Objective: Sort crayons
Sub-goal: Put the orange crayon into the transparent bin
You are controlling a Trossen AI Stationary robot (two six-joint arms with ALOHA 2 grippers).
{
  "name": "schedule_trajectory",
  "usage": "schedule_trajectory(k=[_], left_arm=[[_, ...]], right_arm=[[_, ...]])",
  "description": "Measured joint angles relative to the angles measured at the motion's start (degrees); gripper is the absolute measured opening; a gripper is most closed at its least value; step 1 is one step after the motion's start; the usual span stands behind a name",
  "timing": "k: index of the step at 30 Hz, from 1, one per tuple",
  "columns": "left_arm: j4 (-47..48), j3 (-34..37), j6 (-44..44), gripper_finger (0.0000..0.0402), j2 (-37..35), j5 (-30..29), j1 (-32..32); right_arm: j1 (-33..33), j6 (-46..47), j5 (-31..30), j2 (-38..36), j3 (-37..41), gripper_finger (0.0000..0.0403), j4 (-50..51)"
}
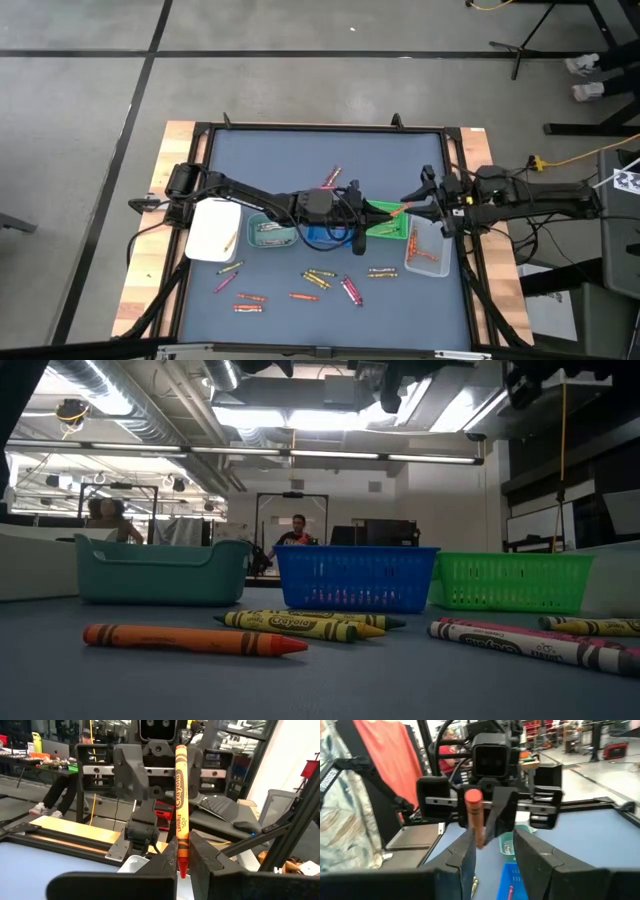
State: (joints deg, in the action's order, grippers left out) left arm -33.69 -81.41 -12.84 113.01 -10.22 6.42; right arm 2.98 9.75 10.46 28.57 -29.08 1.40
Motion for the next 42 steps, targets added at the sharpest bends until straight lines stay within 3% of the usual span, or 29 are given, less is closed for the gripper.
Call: schedule_trajectory(k=[6,14,23,36,42], left_arm=[[0.17,0.00,0.00,0.0009,0.00,0.02,0.00],[0.42,0.00,0.02,0.0009,0.00,0.00,0.00],[2.12,0.00,0.02,0.0009,0.00,0.00,0.00],[2.18,0.00,-0.04,0.0009,0.00,-0.04,0.00],[2.19,0.00,-0.15,0.0011,0.00,-0.07,0.00]], right_arm=[[0.00,-1.22,4.21,4.00,0.00,0.0131,-2.67],[0.00,-1.26,4.20,7.63,0.00,0.0131,-8.61],[0.00,-1.28,4.18,7.68,0.00,0.0130,-8.67],[0.00,-1.24,4.15,7.68,0.00,0.0022,-8.56],[0.00,-0.69,4.15,7.68,0.00,0.0022,-8.51]])
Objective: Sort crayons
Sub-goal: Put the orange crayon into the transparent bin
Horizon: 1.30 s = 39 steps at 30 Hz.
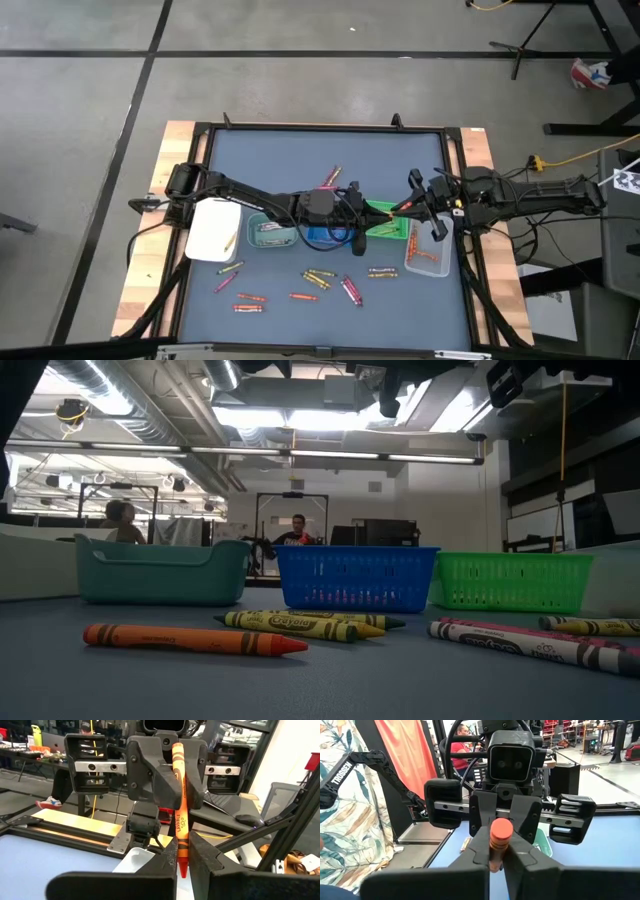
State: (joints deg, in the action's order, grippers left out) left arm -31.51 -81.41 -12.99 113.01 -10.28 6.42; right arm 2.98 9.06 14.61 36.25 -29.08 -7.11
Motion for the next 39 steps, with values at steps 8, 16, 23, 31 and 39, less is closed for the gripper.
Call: schedule_trajectory(k=[8,16,23,31,39], left_arm=[[2.22,-0.02,0.02,0.0064,0.00,0.02,-0.02],[11.16,-0.02,-0.09,0.0093,0.00,0.04,-0.02],[14.21,-0.02,-0.10,0.0094,0.00,0.04,-0.02],[14.70,-0.02,-0.09,0.0094,0.00,0.07,0.00],[16.75,-0.02,-0.33,0.0094,0.00,1.21,0.79]], right_arm=[[0.00,5.59,0.04,-0.10,0.00,0.0024,4.42],[0.02,18.21,5.07,-2.01,0.02,0.0030,22.86],[0.04,25.62,11.46,-1.99,0.02,0.0029,42.87],[0.02,26.86,12.42,-1.82,0.02,0.0038,54.68],[0.00,26.71,9.64,-1.60,0.02,0.0074,55.71]])
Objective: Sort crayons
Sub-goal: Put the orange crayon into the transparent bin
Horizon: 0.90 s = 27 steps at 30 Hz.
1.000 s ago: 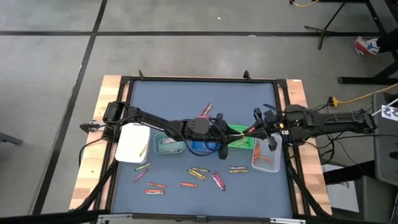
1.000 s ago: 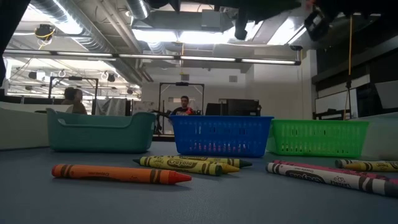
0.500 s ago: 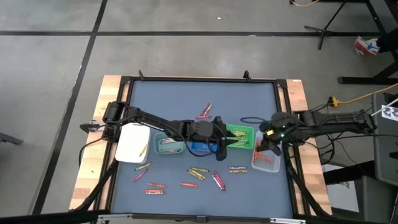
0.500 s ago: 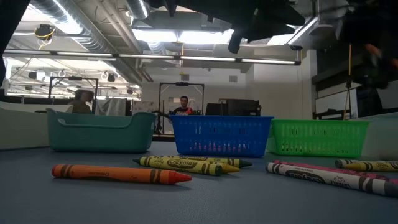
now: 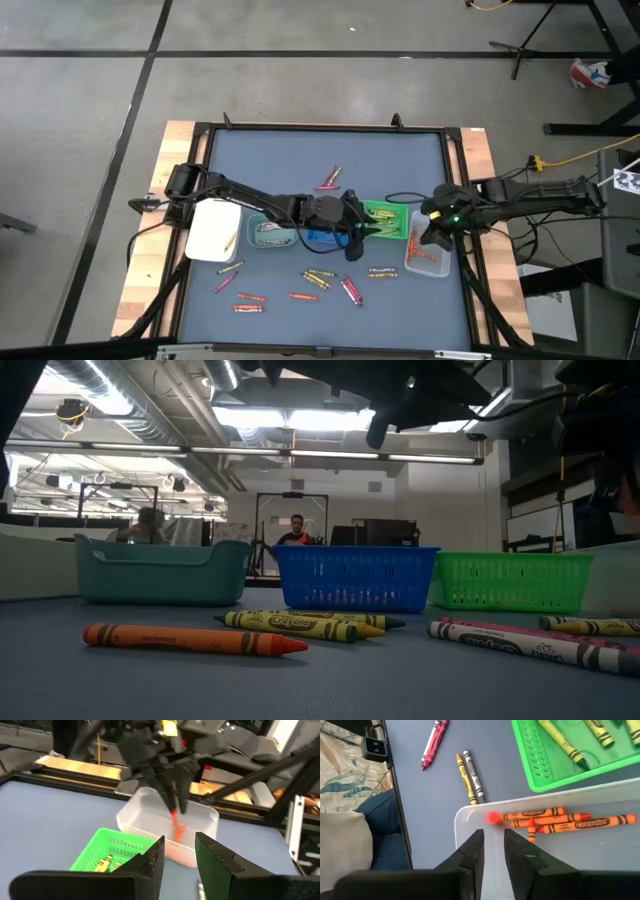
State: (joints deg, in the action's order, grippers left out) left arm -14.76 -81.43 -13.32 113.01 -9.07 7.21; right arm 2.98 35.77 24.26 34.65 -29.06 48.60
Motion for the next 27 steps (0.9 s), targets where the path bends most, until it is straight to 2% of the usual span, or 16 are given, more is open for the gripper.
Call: schedule_trajectory(k=[4,9,14,17,22,27], left_arm=[[1.20,0.00,0.28,0.0094,0.00,2.59,1.10],[4.75,0.00,0.39,0.0094,0.00,8.63,2.56],[12.52,0.00,0.27,0.0094,0.00,16.64,4.73],[19.44,0.00,0.24,0.0094,0.00,19.33,6.95],[30.90,0.00,0.12,0.0094,0.00,18.52,11.74],[38.60,0.00,-0.57,0.0094,0.00,11.73,17.11]], right_arm=[[0.00,0.00,-0.45,-0.02,0.00,0.0075,0.00],[0.00,0.00,-0.68,0.00,0.00,0.0076,0.02],[0.00,0.00,-0.68,0.00,0.00,0.0076,0.01],[0.00,0.00,-0.68,0.00,0.00,0.0076,0.00],[0.00,-0.02,-0.72,0.00,0.00,0.0076,0.01],[0.00,-0.05,-2.83,0.00,0.00,0.0076,0.00]])
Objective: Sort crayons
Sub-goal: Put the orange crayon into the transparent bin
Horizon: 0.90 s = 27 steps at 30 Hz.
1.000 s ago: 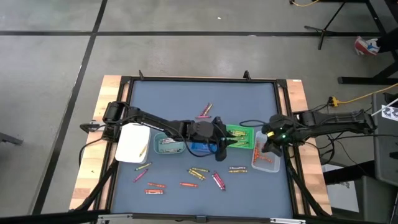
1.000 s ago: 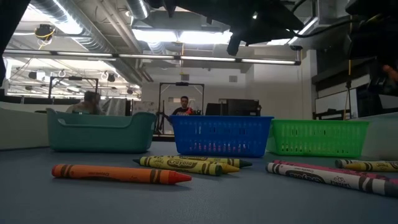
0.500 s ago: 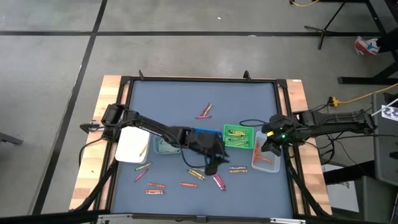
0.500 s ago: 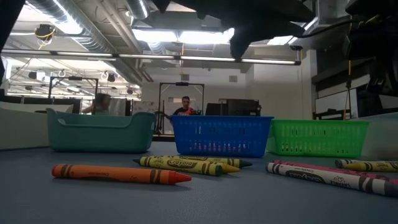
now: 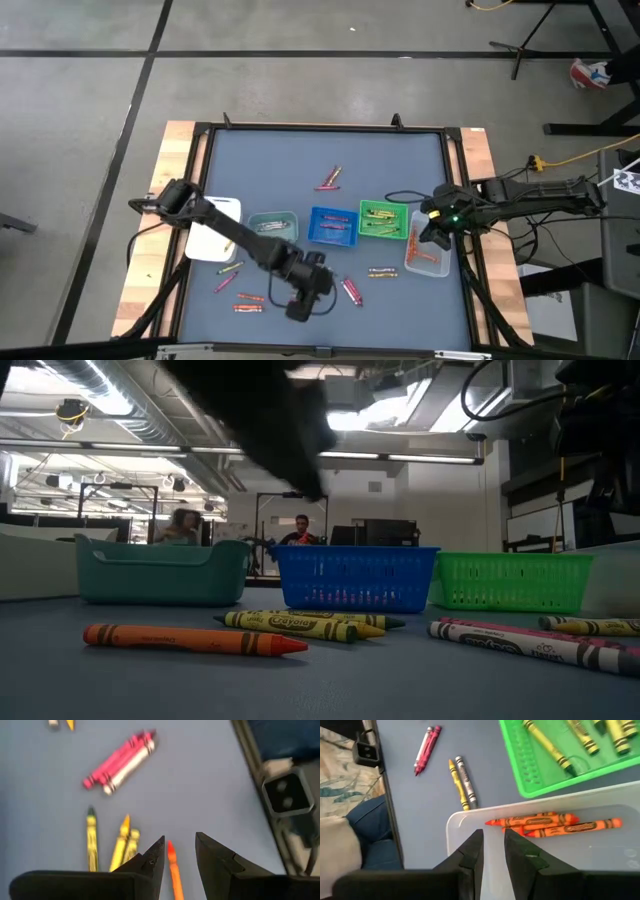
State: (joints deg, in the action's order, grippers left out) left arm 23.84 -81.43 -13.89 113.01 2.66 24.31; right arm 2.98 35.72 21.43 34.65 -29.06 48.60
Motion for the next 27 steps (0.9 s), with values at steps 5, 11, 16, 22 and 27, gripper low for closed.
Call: schedule_trajectory(k=[5,11,16,22,27], left_arm=[[3.93,0.00,-5.01,0.0094,0.00,-7.55,4.38],[5.78,0.36,-11.78,0.0094,0.08,-11.24,7.38],[4.97,3.53,-16.24,0.0094,0.26,-11.39,8.52],[2.73,8.24,-20.16,0.0094,0.28,-11.82,8.29],[-2.28,11.88,-20.14,0.0094,0.28,-11.86,8.29]], right_arm=[[0.00,-0.04,-1.81,0.00,0.00,0.0076,0.00],[0.00,-0.04,-1.79,0.00,0.00,0.0076,0.00],[0.00,-0.04,-1.79,0.00,0.00,0.0076,-0.02],[0.00,-0.02,-1.77,0.00,0.00,0.0076,-0.04],[0.00,0.00,-1.76,0.00,0.00,0.0076,-0.07]])
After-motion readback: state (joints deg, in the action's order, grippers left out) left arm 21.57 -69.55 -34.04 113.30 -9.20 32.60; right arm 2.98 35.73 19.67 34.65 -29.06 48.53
